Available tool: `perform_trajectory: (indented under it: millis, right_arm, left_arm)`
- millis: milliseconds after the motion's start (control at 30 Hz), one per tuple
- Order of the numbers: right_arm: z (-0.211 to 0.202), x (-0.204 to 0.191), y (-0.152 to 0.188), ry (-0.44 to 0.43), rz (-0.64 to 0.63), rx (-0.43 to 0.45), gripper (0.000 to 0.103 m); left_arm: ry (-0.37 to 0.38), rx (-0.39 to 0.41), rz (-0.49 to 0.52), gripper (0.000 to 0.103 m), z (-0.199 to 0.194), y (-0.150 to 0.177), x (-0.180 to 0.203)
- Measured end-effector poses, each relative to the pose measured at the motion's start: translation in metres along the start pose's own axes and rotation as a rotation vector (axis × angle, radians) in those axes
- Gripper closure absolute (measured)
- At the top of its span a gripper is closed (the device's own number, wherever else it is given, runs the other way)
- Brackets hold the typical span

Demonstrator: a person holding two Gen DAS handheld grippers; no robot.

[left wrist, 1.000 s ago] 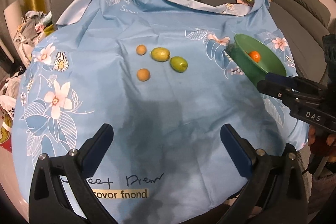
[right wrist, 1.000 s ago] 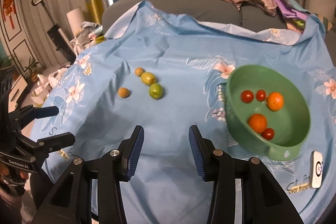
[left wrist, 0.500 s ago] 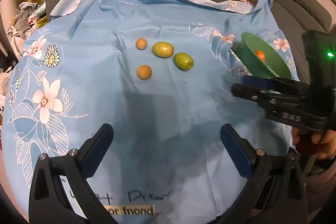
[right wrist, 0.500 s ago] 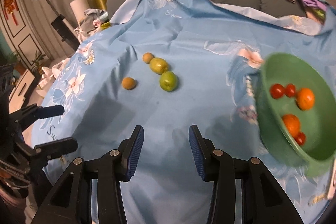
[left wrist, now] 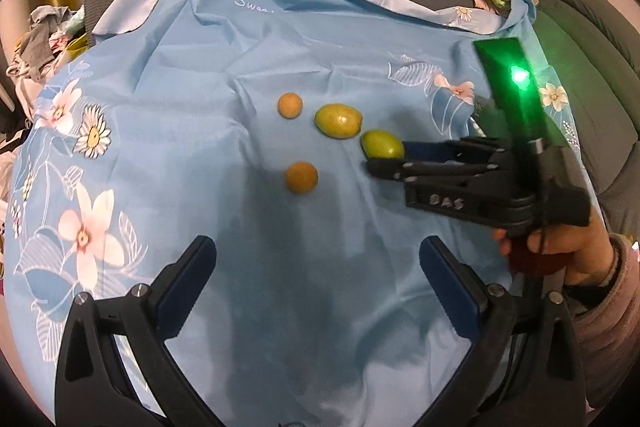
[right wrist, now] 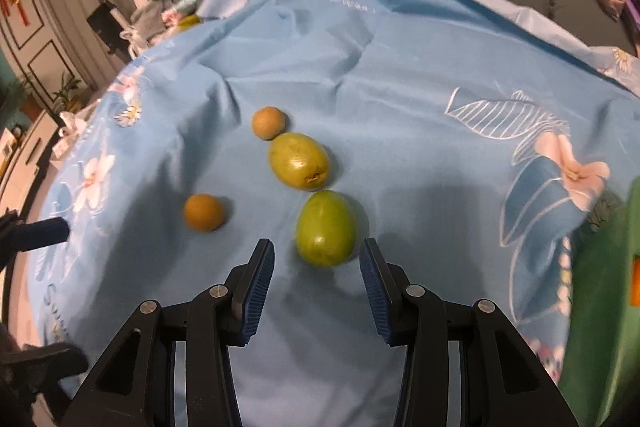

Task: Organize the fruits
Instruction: 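Move the right tool to a green plum while the left tool approaches a yellow plum, then grasp the green plum with the right gripper while the left grasps the yellow plum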

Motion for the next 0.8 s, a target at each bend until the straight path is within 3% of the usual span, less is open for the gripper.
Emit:
perform_trajectory:
  millis: [133,200,367,567,800]
  right_arm:
    - [0.006,0.004,-0.001,-0.016,0.006,-0.01,0.067]
    - [0.003,0.011,-0.001,-0.039,0.031,-0.002,0.068]
    - [-0.005,0.042,-0.004,0.013,0.084,0.032,0.068]
    - [-0.018,0.065,0.003,0.009,0.143,0.056,0.068]
    - [-0.022,0.064,0.009,-0.017,0.138,0.067,0.067]
  left_arm:
    - [0.005,-0.007,0.004,0.002,0.012,-0.013,0.002]
    - [0.006,-0.008,0.006,0.002,0.018,-0.02,0.005]
    - [-0.019,-0.002,-0.009,0.002,0.038,-0.044,0.006]
    - [-0.054,-0.048,0.017,0.007,0.08,-0.07,0.009]
    - [-0.085,-0.096,0.029,0.024,0.119,-0.08,0.005]
Point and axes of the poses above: each gripper's, at about its wrist camera, not at the fingertips, and z roughly the way its jaws point, x to its right, y to its underside, the point moved 7 cm from there along z, roughly the way its jaws point, and after that the axes turned 6 degrees about y, right-handed, at the moved point
